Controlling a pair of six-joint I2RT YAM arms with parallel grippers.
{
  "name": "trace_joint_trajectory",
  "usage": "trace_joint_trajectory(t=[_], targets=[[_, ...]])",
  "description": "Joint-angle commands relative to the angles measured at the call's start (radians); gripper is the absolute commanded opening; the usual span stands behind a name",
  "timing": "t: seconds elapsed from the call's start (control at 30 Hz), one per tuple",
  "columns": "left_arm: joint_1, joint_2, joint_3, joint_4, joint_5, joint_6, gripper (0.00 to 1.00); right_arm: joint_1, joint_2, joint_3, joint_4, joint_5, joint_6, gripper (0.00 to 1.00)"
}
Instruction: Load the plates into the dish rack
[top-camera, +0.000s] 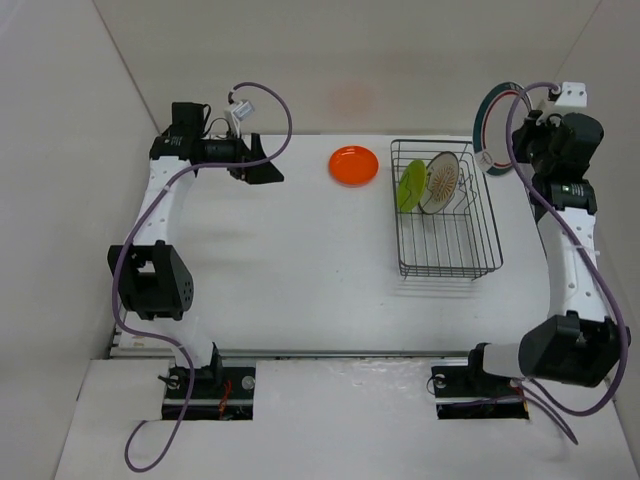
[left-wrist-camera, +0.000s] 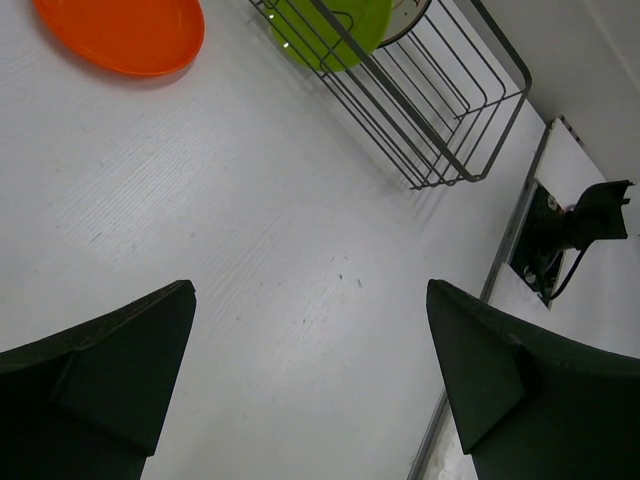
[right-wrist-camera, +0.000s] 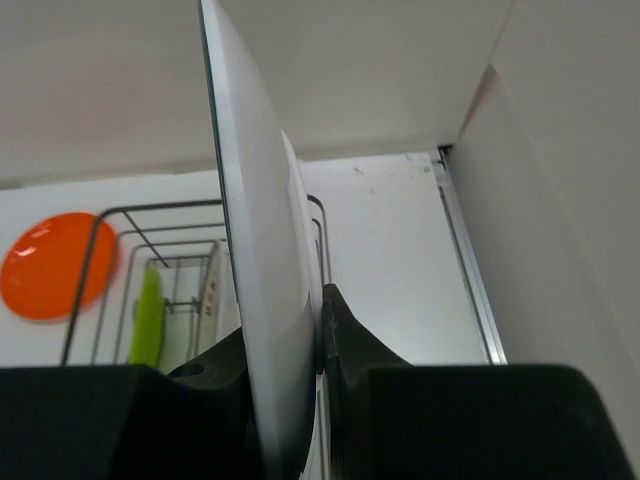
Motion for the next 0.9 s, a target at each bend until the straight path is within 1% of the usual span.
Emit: trace_joint_trajectory(t=[0.0, 0.17, 0.47, 0.6, 0.73, 0.87], targets=[[-0.001, -0.045, -0.030, 0.013, 0.023, 0.043, 1.00, -0.049, 0.015, -0.002, 0.115, -0.040, -0.043, 0.00], [-0.001, -0.054, -0.053, 0.013, 0.034, 0.054, 1.00, -0.076, 0.053, -0.021, 0.124, -0.049, -0.043, 0.00], [-0.001, -0.054, -0.062, 0.013, 0.043, 0.054, 1.00, -0.076, 0.113, -0.102, 0.182, -0.110, 0.050, 0.00], [-0.001, -0.054, -0.062, 0.013, 0.043, 0.054, 1.00, -0.076, 0.123, -0.142, 0.222, -0.088, 0.050, 0.00], [-0.001, -0.063, -0.071, 0.013, 0.053, 0.063, 1.00, -0.076, 0.155, -0.133, 0.222, -0.113, 0.050, 0.00], [-0.001, -0.063, -0.071, 0.013, 0.054, 0.063, 1.00, -0.058, 0.175, -0.133, 0.222, -0.089, 0.050, 0.00]])
